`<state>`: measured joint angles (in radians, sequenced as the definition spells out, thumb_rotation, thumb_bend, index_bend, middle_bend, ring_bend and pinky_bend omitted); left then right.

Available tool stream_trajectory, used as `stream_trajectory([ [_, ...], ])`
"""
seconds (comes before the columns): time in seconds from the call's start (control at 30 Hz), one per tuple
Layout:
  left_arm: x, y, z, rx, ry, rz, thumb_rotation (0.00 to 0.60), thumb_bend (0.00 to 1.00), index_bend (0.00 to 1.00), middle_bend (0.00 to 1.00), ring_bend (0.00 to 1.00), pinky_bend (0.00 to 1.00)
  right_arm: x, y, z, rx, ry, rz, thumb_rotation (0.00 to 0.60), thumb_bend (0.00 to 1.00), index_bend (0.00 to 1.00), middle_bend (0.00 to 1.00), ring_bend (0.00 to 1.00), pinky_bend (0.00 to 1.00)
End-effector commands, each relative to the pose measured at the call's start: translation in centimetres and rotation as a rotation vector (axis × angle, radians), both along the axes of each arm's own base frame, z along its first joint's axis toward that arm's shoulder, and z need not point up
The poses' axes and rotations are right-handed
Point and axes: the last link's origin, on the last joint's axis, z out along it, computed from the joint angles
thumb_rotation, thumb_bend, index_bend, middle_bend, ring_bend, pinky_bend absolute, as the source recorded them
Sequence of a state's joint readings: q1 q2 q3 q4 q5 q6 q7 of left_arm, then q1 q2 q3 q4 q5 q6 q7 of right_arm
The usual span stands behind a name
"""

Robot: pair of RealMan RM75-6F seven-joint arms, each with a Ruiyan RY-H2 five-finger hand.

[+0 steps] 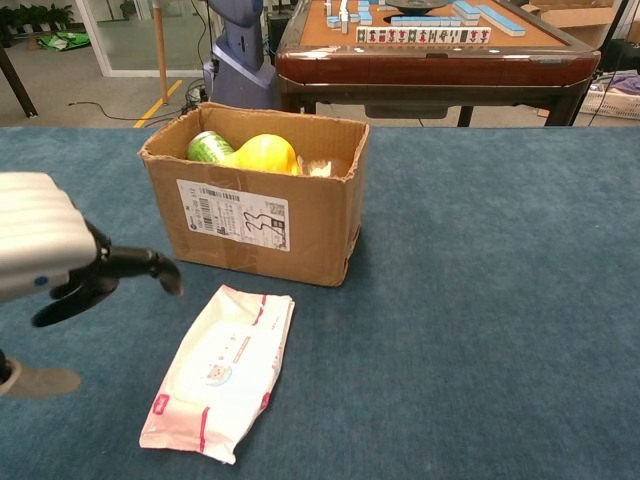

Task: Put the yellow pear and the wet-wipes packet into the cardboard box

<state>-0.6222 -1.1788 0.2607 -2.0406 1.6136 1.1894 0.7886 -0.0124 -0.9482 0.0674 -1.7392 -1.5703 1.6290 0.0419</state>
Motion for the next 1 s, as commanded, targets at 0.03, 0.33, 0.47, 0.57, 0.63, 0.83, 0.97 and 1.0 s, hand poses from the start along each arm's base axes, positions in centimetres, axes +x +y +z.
stream_trajectory([
  [0.03,-1.4,-0.6,-1.0,-0.041,0.084,-0.098,0.600,0.31,0.20,0.85,0.68,0.88,-0.1,0.0,0.0,-0.002,-0.001,-0.004,0.600,0.03,0.43,0.35,0.23,0.25],
  [0.33,-2.1,-1.9,-2.8,-0.149,0.192,-0.155,0.600,0.33,0.07,0.85,0.68,0.87,-0.2,-0.1,0.2,-0.007,-0.002,-0.009,0.600,0.03,0.43,0.35,0.23,0.25],
  [0.47,-2.1,-2.0,-3.4,-0.160,0.220,-0.166,0.600,0.33,0.04,0.85,0.68,0.87,-0.3,-0.1,0.3,-0.009,-0.002,-0.011,0.600,0.03,0.43,0.35,0.23,0.25],
  [0.57,-1.8,-1.5,-3.8,-0.132,0.259,-0.226,0.600,0.33,0.03,0.85,0.68,0.87,-0.3,-0.1,0.3,-0.008,-0.002,-0.011,0.600,0.03,0.43,0.35,0.23,0.25],
  [0.63,-1.7,-1.3,-4.2,-0.124,0.284,-0.254,0.600,0.33,0.02,0.85,0.68,0.87,-0.3,-0.1,0.3,-0.008,-0.002,-0.011,0.600,0.03,0.43,0.35,0.23,0.25],
  [0.83,-1.5,-1.0,-5.3,-0.132,0.339,-0.285,0.600,0.33,0.02,0.85,0.69,0.87,-0.4,-0.1,0.4,-0.015,-0.004,-0.016,0.600,0.03,0.43,0.35,0.23,0.25],
  [0.97,-1.5,-1.0,-6.2,-0.148,0.377,-0.294,0.600,0.34,0.01,0.85,0.69,0.87,-0.4,-0.1,0.6,-0.017,-0.004,-0.018,0.600,0.03,0.43,0.35,0.23,0.25],
  [1.0,-1.5,-1.0,-6.4,-0.151,0.386,-0.293,0.600,0.34,0.01,0.85,0.69,0.87,-0.4,-0.1,0.6,-0.018,-0.004,-0.017,0.600,0.03,0.43,0.35,0.23,0.25],
])
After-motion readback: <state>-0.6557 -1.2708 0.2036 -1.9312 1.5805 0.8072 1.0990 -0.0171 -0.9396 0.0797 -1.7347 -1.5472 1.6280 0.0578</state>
